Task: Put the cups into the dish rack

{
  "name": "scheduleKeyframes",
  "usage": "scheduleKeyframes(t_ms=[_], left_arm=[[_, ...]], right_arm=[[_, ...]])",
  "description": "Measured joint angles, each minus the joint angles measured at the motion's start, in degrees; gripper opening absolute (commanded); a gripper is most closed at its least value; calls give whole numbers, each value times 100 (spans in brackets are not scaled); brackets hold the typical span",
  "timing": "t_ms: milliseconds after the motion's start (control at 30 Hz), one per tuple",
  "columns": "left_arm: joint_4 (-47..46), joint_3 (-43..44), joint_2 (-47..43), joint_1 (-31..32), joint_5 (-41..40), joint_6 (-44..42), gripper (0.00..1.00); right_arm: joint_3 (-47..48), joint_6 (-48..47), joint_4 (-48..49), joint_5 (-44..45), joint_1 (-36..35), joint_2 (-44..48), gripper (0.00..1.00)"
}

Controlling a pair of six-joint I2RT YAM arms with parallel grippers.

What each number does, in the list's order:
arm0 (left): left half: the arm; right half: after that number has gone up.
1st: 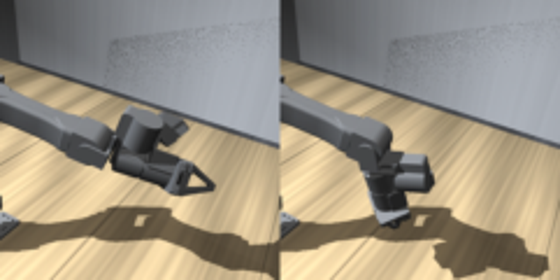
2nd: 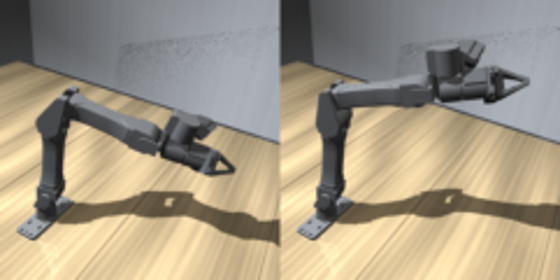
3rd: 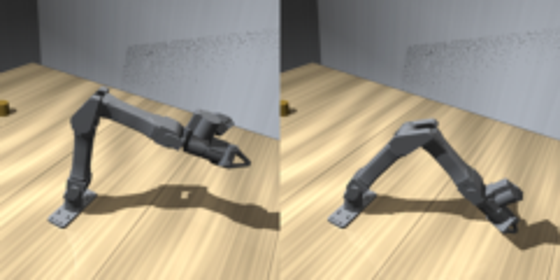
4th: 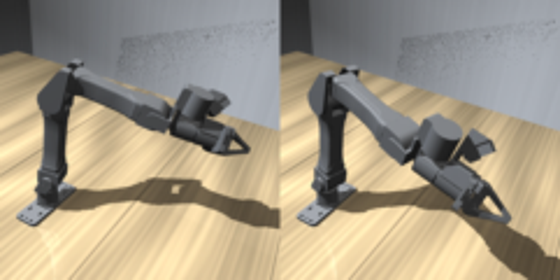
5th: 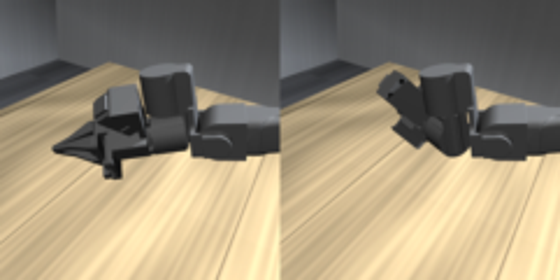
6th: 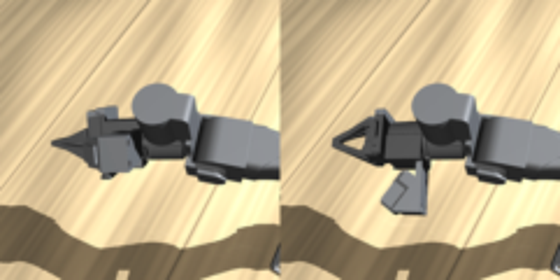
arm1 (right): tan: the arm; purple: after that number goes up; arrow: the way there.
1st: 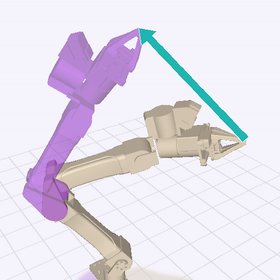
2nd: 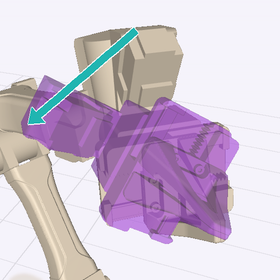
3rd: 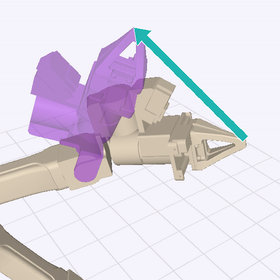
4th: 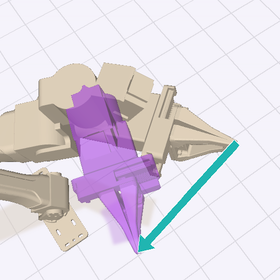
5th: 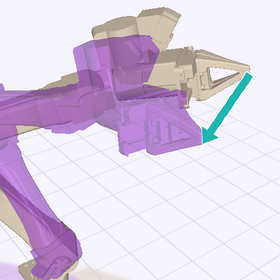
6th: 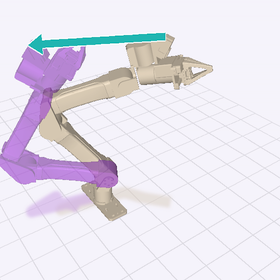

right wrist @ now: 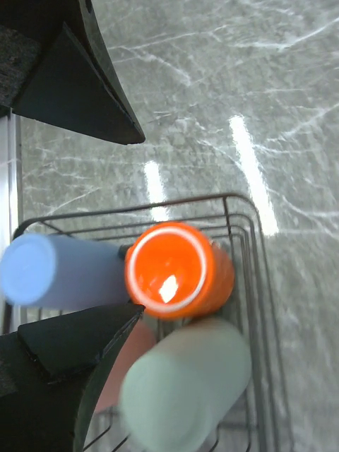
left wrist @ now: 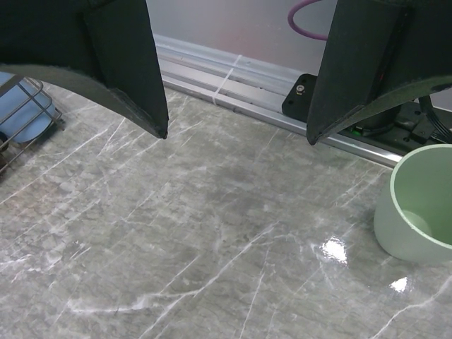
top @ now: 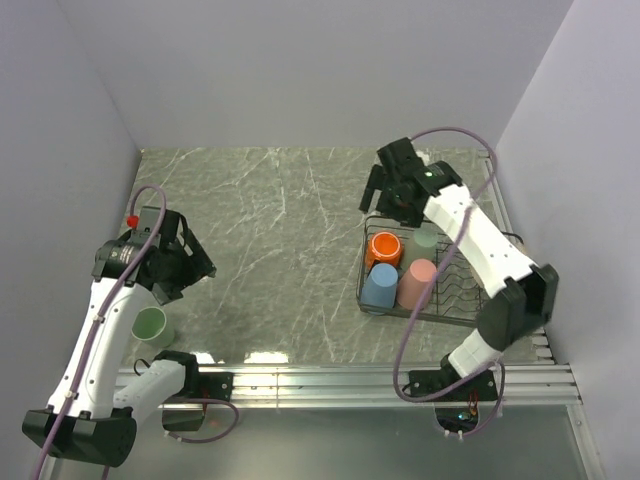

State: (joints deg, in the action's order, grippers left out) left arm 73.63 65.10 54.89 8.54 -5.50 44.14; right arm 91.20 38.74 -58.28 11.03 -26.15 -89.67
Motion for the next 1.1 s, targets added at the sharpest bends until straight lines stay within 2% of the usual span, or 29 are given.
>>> scheduleKeyframes(t_ms=[233, 467, 767, 800, 967, 1033, 1100], left_arm=[[-4, 0, -90, 0, 15, 0, 84], [-15, -7, -120, 0, 98, 2, 83], [-92, -212, -271, 0, 223, 2, 84], [-98, -223, -280, 0, 227, 2, 83], [-140, -302, -422, 2, 229, -2, 84], [-140, -306, -481, 0, 227, -15, 84], [-142, -306, -525, 2, 225, -22, 84]], right_arm=[[254, -111, 199, -133, -299, -931, 97], [485, -208, 313, -214, -407, -1547, 81], [763, -297, 271, 28, -612, -2098, 51], [785, -306, 243, 63, -619, -2127, 43], [876, -339, 114, 208, -645, -2247, 24], [981, -348, 59, 232, -688, -2350, 9], [1093, -328, 20, 243, -754, -2455, 0]])
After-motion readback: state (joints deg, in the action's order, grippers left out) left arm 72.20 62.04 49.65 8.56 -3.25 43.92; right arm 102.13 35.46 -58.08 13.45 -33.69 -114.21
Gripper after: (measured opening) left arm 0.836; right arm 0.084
